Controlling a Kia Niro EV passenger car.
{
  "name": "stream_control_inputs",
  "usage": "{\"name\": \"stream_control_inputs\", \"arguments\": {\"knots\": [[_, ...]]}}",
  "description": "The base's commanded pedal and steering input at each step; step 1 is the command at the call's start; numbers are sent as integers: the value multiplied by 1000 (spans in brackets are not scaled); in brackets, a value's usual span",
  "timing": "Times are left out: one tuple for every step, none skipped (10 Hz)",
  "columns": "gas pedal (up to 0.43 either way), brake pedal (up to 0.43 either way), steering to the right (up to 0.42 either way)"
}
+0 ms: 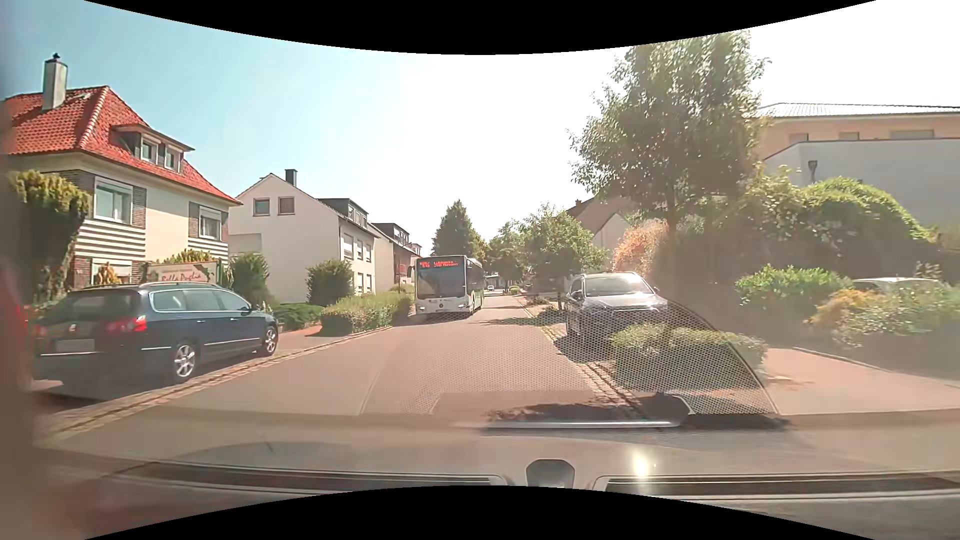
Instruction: Follow the waypoints while adhering to traffic rules and regulations
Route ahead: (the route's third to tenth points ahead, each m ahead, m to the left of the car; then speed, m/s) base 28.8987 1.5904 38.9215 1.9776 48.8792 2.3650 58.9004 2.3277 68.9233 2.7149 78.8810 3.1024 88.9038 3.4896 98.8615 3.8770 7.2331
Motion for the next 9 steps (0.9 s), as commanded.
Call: {"name": "stream_control_inputs", "arguments": {"knots": [[150,6,1],[150,6,0],[150,6,0],[150,6,-1],[150,6,-1],[150,6,-2],[150,6,-2],[150,6,-2],[150,6,-2]]}}
